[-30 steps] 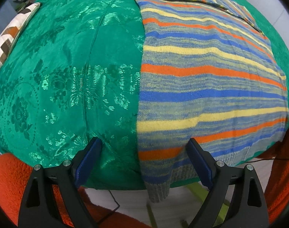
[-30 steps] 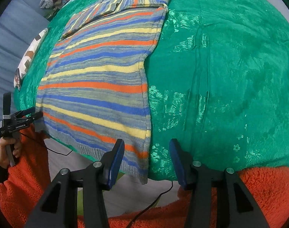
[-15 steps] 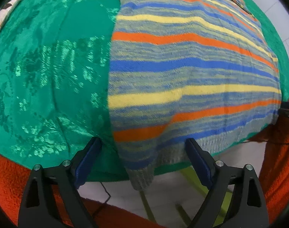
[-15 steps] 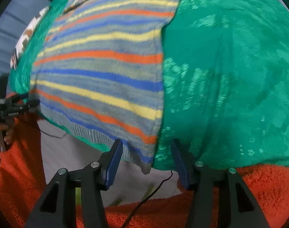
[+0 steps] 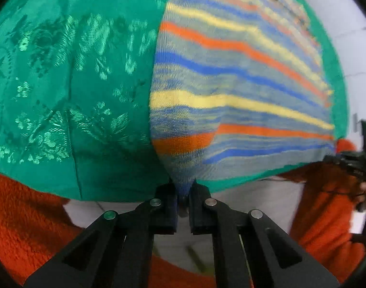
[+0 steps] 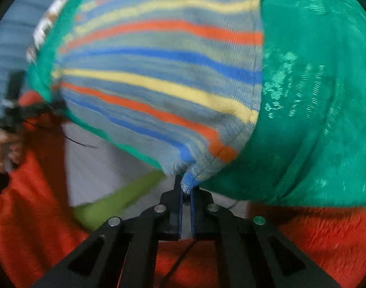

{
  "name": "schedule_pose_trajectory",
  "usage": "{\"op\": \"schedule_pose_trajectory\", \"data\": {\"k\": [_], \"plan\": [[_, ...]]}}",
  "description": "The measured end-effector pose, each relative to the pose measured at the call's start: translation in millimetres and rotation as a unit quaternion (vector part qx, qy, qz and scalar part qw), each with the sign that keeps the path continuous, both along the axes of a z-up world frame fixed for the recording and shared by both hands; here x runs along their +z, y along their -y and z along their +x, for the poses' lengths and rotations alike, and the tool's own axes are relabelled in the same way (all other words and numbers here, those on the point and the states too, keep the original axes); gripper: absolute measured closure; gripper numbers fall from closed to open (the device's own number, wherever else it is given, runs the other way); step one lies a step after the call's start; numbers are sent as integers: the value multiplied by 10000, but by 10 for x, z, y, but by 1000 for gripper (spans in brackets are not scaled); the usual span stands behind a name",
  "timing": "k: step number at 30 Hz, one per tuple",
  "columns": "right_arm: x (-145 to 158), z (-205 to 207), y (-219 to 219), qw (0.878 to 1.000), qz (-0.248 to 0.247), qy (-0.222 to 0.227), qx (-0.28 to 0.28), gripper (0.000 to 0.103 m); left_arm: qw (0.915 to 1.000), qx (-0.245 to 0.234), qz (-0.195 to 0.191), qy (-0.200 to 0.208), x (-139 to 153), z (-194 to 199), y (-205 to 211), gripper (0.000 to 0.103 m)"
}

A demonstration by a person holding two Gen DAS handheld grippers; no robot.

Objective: Fold small clothes
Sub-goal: 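Lift the hem with both grippers and fold it up onto the collar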

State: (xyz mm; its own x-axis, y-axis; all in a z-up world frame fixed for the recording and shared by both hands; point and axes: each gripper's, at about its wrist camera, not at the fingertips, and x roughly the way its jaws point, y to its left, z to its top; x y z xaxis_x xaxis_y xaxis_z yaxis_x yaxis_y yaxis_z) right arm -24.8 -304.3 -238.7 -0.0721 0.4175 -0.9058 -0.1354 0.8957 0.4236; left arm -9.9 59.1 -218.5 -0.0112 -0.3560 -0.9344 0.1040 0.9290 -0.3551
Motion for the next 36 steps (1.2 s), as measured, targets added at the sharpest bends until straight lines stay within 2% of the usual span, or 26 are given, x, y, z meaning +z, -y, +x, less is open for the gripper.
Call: {"op": "schedule_pose_trajectory", "data": {"k": [3, 5, 7, 10, 12, 15, 20, 24, 25, 32, 34, 36], "plan": [[209, 29, 246, 9940, 778, 358, -676, 98, 9963, 294, -805, 113, 215, 56, -73, 99], [362, 118, 461, 9799, 1365, 774, -1234, 98, 9904, 529, -1239, 302, 375, 204, -114, 99], [472, 230, 583, 9653, 1632, 1201, -1648, 98, 9829, 773, -1584, 526, 505, 429, -136, 99], [647, 570, 721, 9494, 1642, 1807, -1977, 98, 9755, 999, -1802, 769, 668, 957, -168, 99], [733, 857, 778, 9414, 1569, 2086, -2137, 98, 9724, 1109, -1806, 979, 770, 1389, -104, 99], [809, 1363, 866, 9316, 1433, 2401, -2323, 98, 9645, 1372, -1974, 1090, 845, 2034, -74, 99], [758, 2289, 980, 9220, 1354, 2367, -2748, 98, 9633, 1578, -1844, 1146, 798, 2872, 35, 99], [552, 2867, 1141, 9180, 1356, 2070, -3100, 98, 9661, 1736, -1650, 968, 585, 3434, 170, 99], [485, 2993, 1193, 9157, 1380, 1981, -3213, 98, 9667, 1753, -1613, 931, 536, 3467, 155, 99], [170, 3404, 1329, 9117, 1452, 1683, -3455, 98, 9693, 1814, -1457, 799, 279, 3923, 193, 98], [80, 3486, 1373, 9061, 1555, 1642, -3575, 98, 9689, 1848, -1443, 796, 243, 4003, 177, 95], [2, 3559, 1408, 8969, 1793, 1656, -3688, 97, 9613, 2086, -1565, 893, 240, 4084, 84, 77]]}}
